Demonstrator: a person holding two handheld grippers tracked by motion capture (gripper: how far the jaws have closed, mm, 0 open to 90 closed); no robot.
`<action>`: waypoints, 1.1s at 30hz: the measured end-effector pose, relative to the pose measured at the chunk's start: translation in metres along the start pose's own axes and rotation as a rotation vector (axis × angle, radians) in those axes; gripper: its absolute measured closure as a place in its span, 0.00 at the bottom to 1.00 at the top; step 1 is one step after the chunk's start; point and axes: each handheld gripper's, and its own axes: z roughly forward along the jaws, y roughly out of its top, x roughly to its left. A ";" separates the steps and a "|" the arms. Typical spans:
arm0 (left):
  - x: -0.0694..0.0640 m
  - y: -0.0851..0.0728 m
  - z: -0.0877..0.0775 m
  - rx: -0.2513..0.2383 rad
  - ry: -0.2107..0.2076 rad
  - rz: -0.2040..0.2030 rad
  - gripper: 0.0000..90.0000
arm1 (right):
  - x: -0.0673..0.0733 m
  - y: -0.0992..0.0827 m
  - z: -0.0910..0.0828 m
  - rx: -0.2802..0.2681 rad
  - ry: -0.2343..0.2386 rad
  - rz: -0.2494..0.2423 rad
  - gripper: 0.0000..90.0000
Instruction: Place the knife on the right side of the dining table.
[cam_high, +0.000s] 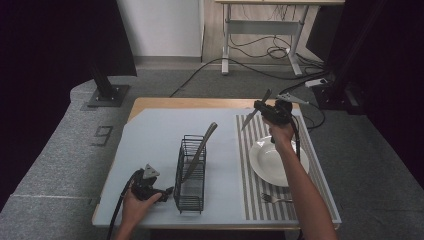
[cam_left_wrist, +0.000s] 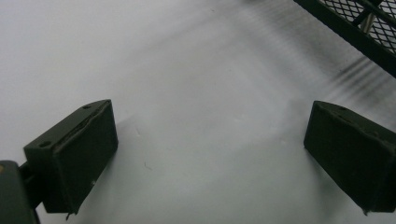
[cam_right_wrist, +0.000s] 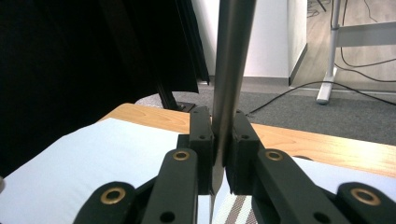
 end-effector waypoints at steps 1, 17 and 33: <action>0.000 0.000 0.000 0.000 0.000 0.000 0.03 | -0.001 0.000 0.001 -0.001 0.001 0.003 0.92; 0.000 0.000 0.000 0.000 0.000 0.000 0.03 | -0.019 -0.016 0.020 0.029 -0.023 0.078 0.92; 0.000 0.000 0.000 0.000 0.000 0.001 0.03 | -0.039 -0.030 0.025 -0.029 -0.092 0.162 0.92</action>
